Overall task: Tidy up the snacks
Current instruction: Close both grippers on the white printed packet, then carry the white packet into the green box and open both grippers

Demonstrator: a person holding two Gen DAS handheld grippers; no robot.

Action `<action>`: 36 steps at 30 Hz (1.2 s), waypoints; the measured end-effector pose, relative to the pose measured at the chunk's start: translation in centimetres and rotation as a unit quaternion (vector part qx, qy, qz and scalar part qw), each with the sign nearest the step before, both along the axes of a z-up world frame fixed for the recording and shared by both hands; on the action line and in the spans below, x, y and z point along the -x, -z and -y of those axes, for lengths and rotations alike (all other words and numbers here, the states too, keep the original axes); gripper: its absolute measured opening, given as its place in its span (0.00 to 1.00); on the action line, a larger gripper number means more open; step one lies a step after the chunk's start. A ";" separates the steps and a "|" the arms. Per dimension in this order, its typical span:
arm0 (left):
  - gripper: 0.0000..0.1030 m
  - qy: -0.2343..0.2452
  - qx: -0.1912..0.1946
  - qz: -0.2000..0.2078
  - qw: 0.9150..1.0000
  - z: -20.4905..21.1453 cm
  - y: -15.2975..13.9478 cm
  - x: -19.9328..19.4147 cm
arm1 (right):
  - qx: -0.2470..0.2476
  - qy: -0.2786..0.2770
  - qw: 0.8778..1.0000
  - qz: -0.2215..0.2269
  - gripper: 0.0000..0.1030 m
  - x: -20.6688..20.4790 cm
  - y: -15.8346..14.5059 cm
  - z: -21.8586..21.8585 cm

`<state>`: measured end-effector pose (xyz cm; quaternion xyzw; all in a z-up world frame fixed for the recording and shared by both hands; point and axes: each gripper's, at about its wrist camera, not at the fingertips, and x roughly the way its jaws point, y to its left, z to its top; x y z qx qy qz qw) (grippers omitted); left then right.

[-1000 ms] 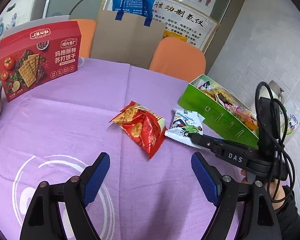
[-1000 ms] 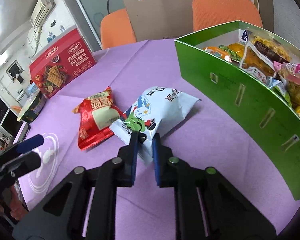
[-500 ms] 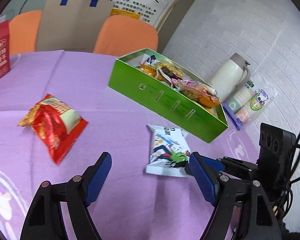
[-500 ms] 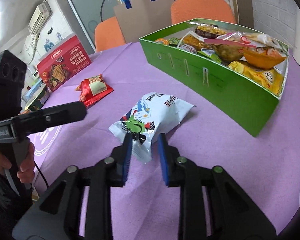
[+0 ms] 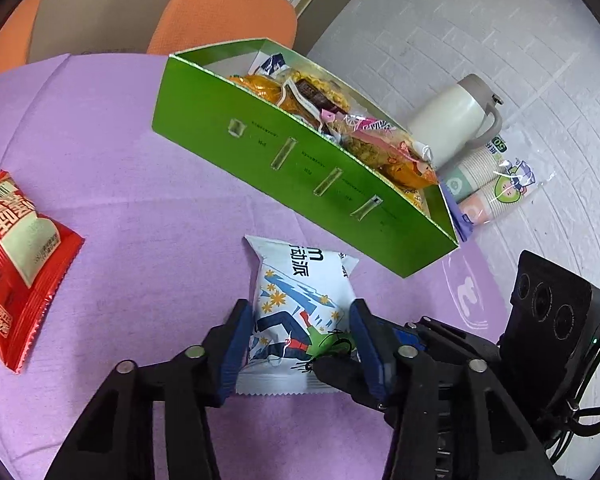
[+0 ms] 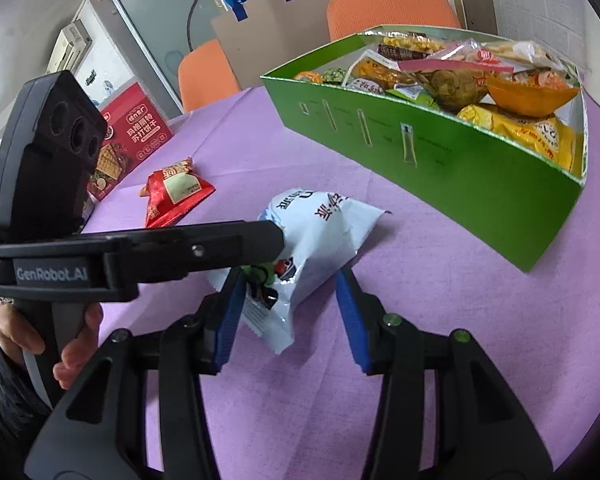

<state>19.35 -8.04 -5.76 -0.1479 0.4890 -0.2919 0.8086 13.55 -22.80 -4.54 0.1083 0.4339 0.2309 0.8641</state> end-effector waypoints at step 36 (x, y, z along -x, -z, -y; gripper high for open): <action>0.30 -0.019 -0.006 0.110 0.994 3.4 -9.6 -7.7 | -0.026 0.059 0.992 0.111 0.23 -6.5 -7.6 3.7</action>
